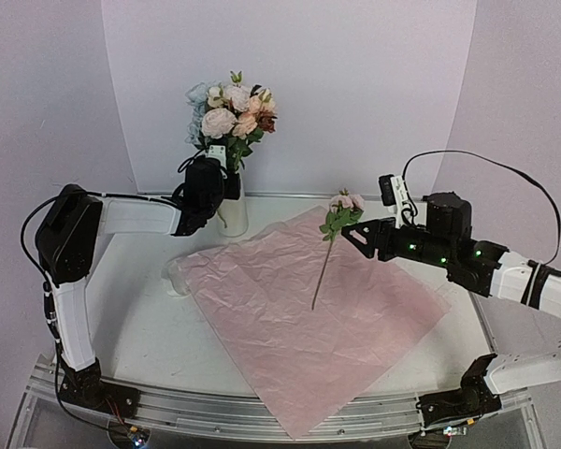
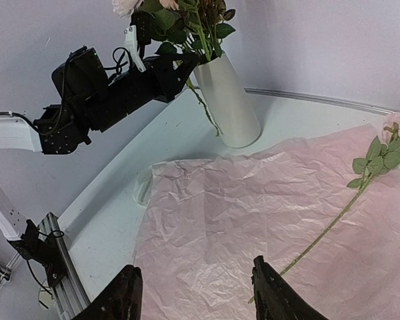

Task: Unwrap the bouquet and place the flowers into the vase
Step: Insert the fake flower into the vase.

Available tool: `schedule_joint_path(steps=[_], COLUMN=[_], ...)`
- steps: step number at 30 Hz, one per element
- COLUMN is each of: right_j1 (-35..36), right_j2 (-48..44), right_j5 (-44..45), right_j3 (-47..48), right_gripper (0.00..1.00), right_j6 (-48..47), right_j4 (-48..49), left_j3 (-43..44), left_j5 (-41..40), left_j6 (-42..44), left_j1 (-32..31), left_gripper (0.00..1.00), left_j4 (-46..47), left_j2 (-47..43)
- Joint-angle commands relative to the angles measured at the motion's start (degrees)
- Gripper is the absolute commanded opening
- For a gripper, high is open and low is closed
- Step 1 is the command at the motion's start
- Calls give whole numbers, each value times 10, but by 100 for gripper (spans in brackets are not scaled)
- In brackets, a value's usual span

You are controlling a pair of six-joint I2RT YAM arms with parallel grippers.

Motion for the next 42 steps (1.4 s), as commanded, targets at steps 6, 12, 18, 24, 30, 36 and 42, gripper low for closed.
schedule_joint_path(steps=[6, 12, 18, 24, 30, 36, 42], right_j1=[0, 0, 0, 0, 0, 0, 0], right_j2=[-3, 11, 25, 44, 52, 64, 81], right_j5=[-1, 15, 25, 38, 49, 77, 80], right_j3=[20, 23, 25, 28, 29, 30, 38], right_gripper=[56, 57, 58, 59, 59, 59, 59], right_j6=[0, 15, 27, 48, 61, 82, 94], right_j4=[12, 3, 0, -6, -7, -15, -25], left_j3=[-5, -54, -133, -210, -262, -275, -250], left_j5=[1, 9, 20, 34, 118, 211, 175], left_j6=[-14, -48, -82, -114, -173, -257, -261], left_j1=[-3, -3, -3, -4, -4, -21, -90], left_gripper=[33, 38, 41, 44, 45, 45, 47], left_j4=[-24, -30, -35, -52, -90, -130, -181], left_j2=[-57, -106, -181, -265, -328, -319, -277])
